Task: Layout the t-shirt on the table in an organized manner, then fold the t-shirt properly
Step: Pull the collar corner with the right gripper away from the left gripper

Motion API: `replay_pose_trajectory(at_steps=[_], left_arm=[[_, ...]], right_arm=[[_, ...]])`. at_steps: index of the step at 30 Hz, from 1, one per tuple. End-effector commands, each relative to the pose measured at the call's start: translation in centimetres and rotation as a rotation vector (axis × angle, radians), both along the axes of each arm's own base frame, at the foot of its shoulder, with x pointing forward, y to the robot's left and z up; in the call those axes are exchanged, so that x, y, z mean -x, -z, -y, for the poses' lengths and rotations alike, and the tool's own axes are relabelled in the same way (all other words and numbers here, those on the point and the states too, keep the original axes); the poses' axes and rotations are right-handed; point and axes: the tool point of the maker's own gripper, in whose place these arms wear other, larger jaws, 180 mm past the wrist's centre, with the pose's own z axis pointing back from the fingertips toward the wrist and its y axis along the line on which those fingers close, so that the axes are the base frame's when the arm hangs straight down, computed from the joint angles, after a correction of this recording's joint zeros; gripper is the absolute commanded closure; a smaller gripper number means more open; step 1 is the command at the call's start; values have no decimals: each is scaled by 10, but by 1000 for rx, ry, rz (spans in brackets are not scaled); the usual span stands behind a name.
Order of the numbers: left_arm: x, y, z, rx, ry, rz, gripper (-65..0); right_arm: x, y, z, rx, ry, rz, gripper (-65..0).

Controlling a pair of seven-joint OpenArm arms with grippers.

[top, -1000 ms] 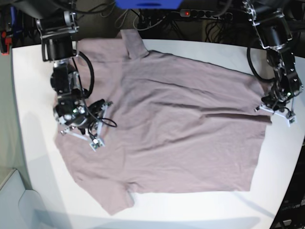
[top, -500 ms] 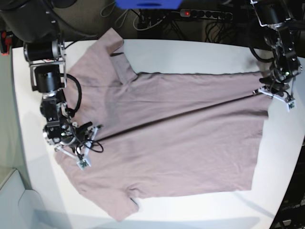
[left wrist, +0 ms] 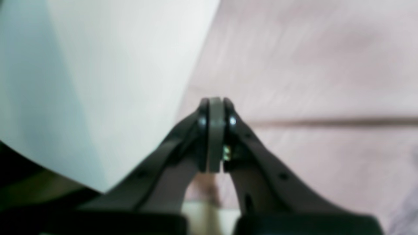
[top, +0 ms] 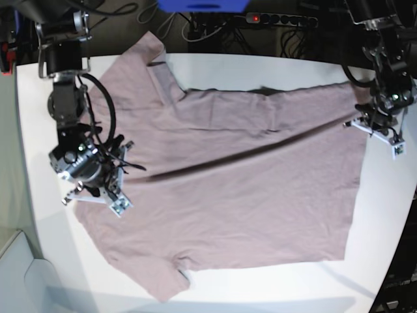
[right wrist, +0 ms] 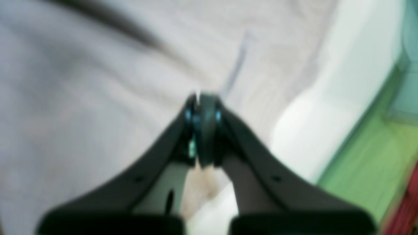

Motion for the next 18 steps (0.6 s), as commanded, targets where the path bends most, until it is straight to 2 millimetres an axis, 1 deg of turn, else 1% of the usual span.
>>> replay_pose_trajectory(at_steps=[1, 3, 5, 9, 11, 13, 16, 18], left_arm=[[-6, -14, -4, -23, 3, 31, -5], [-5, -17, -3, -26, 8, 31, -5], [-3, -15, -3, -26, 7, 25, -5], [-1, -13, -4, -32, 6, 20, -5], [3, -11, -5, -36, 7, 10, -5], [4, -11, -7, -40, 8, 7, -5], [6, -7, -9, -40, 3, -6, -6], [9, -3, -10, -35, -1, -19, -6]], right_arm=[[12, 2, 5, 27, -5, -19, 0], [36, 17, 3, 34, -17, -70, 0], [60, 37, 4, 33, -16, -135, 0], [94, 69, -3, -9, -37, -210, 0], [106, 80, -5, -22, -40, -235, 0], [115, 90, -1, -20, -35, -269, 0], [121, 97, 15, -17, 15, -295, 0], [125, 98, 24, -18, 44, -298, 0]])
